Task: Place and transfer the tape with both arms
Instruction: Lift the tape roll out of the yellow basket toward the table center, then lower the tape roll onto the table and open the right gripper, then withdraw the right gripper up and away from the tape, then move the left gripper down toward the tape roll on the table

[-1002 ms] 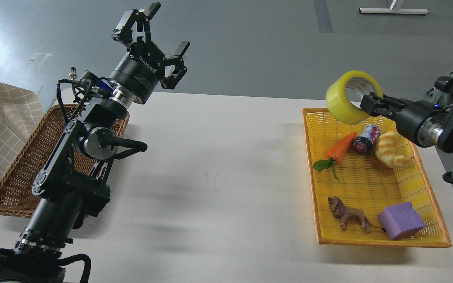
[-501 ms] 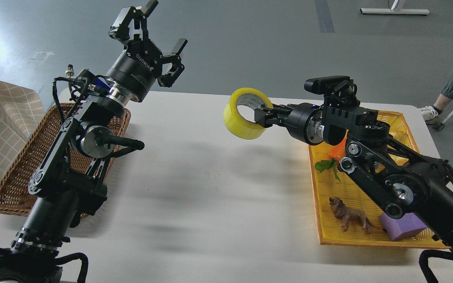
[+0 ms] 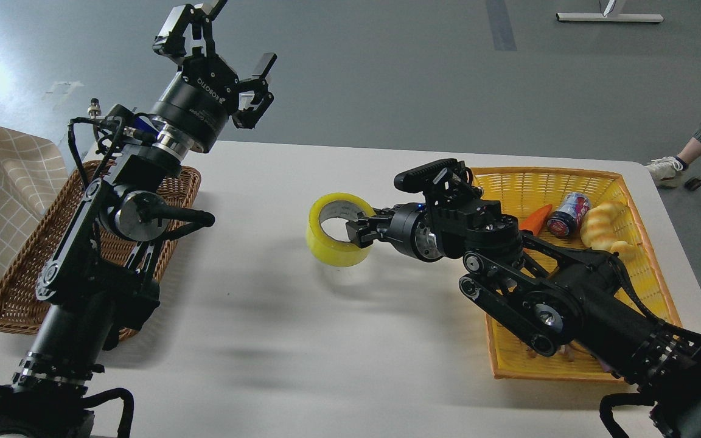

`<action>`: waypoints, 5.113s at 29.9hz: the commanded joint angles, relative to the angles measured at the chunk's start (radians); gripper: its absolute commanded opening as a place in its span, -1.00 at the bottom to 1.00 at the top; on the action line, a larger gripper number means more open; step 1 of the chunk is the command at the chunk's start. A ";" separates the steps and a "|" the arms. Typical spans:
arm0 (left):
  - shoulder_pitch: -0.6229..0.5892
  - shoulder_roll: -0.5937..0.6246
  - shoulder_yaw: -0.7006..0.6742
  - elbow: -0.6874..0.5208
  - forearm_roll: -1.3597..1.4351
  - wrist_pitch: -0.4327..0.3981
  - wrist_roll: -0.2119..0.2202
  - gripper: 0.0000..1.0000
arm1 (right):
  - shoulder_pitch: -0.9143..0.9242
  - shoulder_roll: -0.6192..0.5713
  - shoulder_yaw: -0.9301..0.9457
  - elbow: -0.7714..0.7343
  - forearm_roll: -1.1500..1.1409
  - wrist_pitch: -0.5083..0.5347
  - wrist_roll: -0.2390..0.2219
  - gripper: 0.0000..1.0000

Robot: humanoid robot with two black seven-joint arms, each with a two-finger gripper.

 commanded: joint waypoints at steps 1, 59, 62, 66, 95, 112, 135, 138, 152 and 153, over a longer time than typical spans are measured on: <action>0.004 0.001 -0.006 0.000 0.000 0.000 0.000 0.96 | -0.007 0.000 -0.018 -0.007 -0.004 0.000 0.000 -1.00; 0.010 0.030 -0.014 0.000 0.000 -0.002 0.000 0.96 | -0.083 0.000 -0.033 -0.004 -0.001 0.000 0.002 -0.51; 0.012 0.032 -0.014 0.000 0.000 -0.002 0.000 0.96 | -0.093 0.000 -0.033 -0.003 -0.001 0.000 0.002 -0.51; 0.020 0.036 -0.017 0.000 0.000 -0.002 0.000 0.96 | -0.100 0.000 -0.030 -0.001 0.001 0.000 0.002 -0.44; 0.020 0.050 -0.020 0.000 0.000 -0.002 0.000 0.96 | -0.175 0.000 0.563 0.324 0.224 0.000 0.011 0.99; 0.040 0.013 -0.015 0.000 -0.026 -0.134 0.003 0.96 | -0.238 0.000 1.011 0.412 1.030 0.000 0.011 0.99; 0.006 -0.031 0.074 -0.009 -0.002 0.010 0.000 0.96 | -0.194 0.000 1.107 0.401 1.055 0.000 0.014 0.99; 0.003 -0.022 0.075 -0.044 0.162 0.026 -0.017 0.96 | -0.197 0.000 1.099 0.402 1.055 0.000 0.012 0.99; 0.013 -0.005 0.288 -0.172 0.744 0.174 0.003 0.96 | -0.197 0.000 1.096 0.402 1.055 0.000 0.012 0.99; 0.015 -0.005 0.299 -0.172 0.767 0.174 0.008 0.96 | -0.195 0.000 1.096 0.402 1.055 0.000 0.012 0.99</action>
